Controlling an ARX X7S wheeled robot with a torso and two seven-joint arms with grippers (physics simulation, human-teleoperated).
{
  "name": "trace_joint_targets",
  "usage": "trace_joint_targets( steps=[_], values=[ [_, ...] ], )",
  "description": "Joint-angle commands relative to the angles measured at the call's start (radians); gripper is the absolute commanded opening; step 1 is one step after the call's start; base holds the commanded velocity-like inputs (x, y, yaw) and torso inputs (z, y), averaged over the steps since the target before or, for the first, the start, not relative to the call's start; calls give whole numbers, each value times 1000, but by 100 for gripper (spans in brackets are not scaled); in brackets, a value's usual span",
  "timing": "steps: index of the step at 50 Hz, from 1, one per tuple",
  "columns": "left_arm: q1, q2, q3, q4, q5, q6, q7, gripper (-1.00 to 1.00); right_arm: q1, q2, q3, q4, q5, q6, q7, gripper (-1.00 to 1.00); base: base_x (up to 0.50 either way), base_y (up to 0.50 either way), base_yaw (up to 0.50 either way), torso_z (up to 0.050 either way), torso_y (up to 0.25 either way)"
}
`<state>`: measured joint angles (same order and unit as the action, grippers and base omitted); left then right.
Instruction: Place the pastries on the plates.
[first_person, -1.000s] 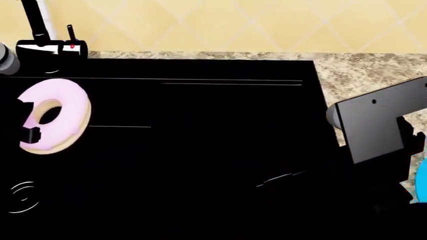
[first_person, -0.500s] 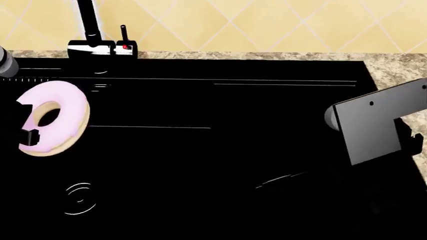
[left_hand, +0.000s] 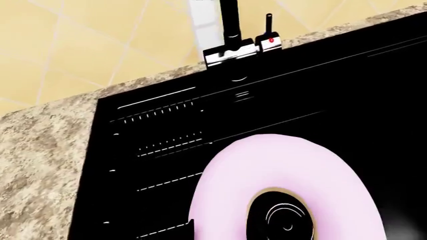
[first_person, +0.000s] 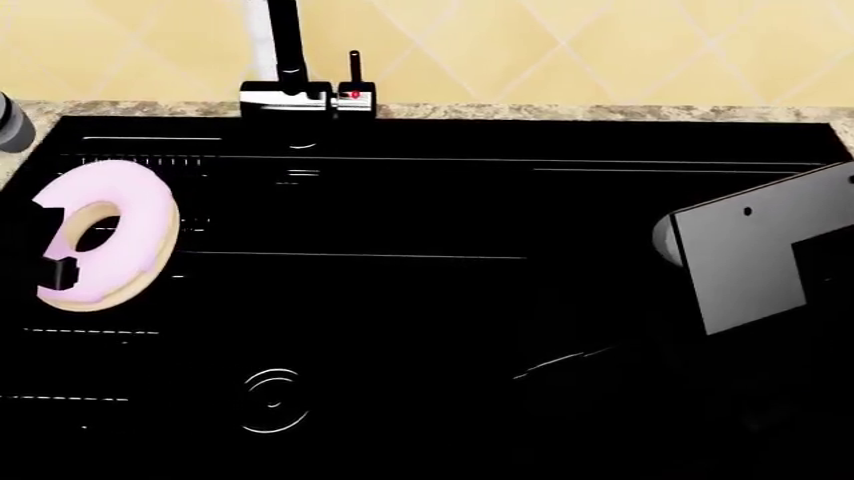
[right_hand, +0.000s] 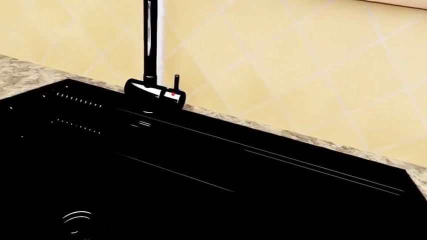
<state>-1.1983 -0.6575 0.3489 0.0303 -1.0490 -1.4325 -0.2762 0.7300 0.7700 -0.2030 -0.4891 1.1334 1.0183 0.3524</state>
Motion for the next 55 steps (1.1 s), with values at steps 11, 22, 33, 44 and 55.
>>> trace_joint_targets(
  steps=[11,22,33,44,55],
  values=[
    [1,-6,1,-7,-11,22,-11,-100,-10,0,-5,7,-7,-17,-9,100,-1,354,0,0,1],
    [4,-10,5,-4,-21,23,-18,-100,-13,5,-5,0,2,-15,-5,100,-1,355,0,0,0],
    [14,-19,13,-8,-22,42,-11,-100,-16,0,-5,3,-1,-25,-4,100,-1,356,0,0,1],
    [7,-15,22,-13,-27,41,-19,-100,-26,-1,-13,5,-8,-31,-6,100,-1,355,0,0,0],
    [-3,-13,29,-17,-33,41,-24,-100,-18,-6,-19,12,-10,-34,-8,100,-1,355,0,0,1]
  ],
)
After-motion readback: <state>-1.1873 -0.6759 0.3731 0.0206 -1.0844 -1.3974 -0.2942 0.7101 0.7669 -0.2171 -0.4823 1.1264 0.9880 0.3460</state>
